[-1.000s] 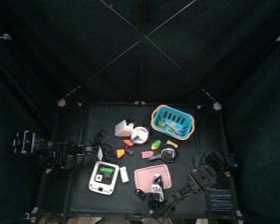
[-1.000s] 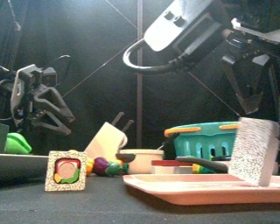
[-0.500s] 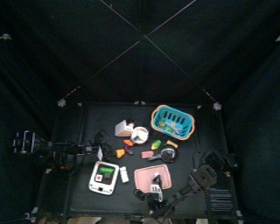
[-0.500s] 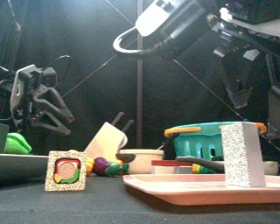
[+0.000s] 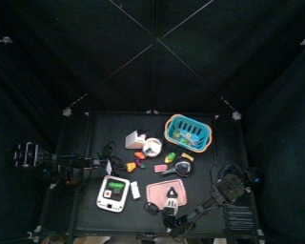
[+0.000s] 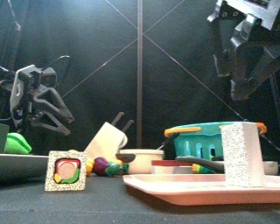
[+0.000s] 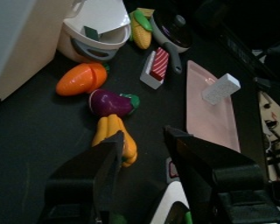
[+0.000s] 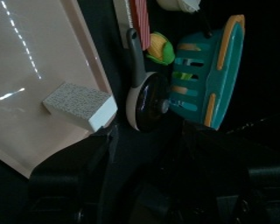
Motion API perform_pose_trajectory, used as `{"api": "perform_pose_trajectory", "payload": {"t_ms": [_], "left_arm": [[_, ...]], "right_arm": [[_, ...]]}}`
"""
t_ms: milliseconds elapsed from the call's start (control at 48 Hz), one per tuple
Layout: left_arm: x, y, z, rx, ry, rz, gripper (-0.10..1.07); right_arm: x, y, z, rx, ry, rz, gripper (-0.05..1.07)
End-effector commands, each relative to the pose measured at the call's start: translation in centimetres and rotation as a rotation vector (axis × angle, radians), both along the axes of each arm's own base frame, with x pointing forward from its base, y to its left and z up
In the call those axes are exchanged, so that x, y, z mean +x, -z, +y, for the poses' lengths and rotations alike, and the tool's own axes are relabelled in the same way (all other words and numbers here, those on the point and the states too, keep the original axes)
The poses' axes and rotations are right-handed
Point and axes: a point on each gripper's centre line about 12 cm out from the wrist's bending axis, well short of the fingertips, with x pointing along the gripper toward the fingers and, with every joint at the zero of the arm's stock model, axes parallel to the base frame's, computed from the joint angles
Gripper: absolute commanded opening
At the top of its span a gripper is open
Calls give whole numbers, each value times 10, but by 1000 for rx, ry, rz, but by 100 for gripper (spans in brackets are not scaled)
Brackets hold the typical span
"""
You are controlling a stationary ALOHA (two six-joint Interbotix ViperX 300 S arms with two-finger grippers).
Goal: Flip rice over
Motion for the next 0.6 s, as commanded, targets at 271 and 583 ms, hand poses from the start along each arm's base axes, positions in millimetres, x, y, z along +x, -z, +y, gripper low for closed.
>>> {"api": "perform_pose_trajectory", "payload": {"t_ms": [271, 583], "left_arm": [[3, -4, 0, 6, 5, -15, 81], [3, -4, 0, 4, 4, -16, 81]], "right_arm": [[-15, -41, -7, 56, 54, -359, 93], [-38, -43, -14, 136, 146, -634, 93]]}}
